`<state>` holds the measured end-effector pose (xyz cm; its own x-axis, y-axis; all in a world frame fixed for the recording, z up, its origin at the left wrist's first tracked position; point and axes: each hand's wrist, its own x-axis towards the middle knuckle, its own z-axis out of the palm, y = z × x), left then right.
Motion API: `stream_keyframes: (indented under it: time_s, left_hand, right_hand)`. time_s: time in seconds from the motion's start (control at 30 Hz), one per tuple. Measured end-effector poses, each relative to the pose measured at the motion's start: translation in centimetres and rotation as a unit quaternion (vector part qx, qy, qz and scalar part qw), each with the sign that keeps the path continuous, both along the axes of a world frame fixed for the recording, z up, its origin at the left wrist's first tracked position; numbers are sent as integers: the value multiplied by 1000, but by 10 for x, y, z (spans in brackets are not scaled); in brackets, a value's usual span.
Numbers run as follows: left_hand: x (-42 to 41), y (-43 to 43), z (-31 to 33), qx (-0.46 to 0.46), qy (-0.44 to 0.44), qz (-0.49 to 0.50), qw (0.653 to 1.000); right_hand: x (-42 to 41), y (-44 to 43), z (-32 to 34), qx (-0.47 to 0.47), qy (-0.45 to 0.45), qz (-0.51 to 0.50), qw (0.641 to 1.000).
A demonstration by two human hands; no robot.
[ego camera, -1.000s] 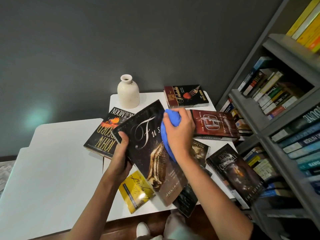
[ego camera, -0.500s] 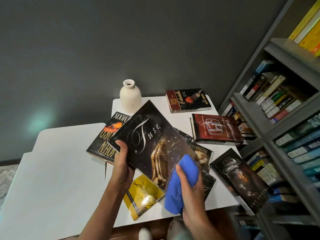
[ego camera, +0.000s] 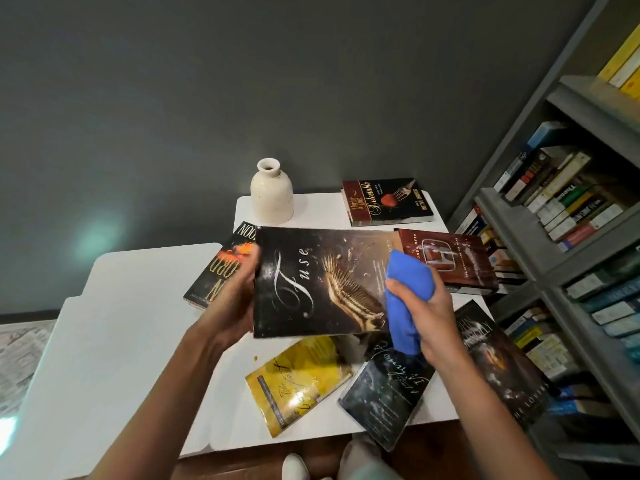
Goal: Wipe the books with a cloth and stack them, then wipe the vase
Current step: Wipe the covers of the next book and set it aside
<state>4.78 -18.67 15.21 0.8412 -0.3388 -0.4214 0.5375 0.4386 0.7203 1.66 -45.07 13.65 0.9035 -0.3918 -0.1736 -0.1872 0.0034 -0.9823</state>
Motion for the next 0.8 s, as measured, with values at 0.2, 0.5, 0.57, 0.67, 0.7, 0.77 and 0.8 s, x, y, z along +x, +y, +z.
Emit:
stream_keyframes:
  time_s: [0.2, 0.5, 0.57, 0.67, 0.7, 0.77, 0.8]
  left_hand:
    - [1, -19, -19, 87, -9, 89, 992]
    - [-10, -32, -25, 64, 0, 155, 986]
    - [-12, -27, -22, 39, 11, 168, 985]
    - [-11, -20, -17, 39, 12, 201, 979]
    - [-10, -21, -16, 36, 9, 206, 978]
    - [-9, -25, -12, 38, 4, 205, 978]
    - [-8, -30, -9, 40, 3, 202, 979]
  right_hand:
    - [6, 24, -6, -376, 53, 30, 925]
    - [-33, 123, -1, -505, -215, 213, 808]
    - [-23, 93, -4, -507, -215, 190, 813]
    - [4, 41, 0, -505, -143, 66, 849]
    - [10, 35, 2, -506, -127, 44, 852]
    - [9, 49, 1, -511, -151, 54, 845]
    - [3, 66, 1, -508, -182, 77, 838]
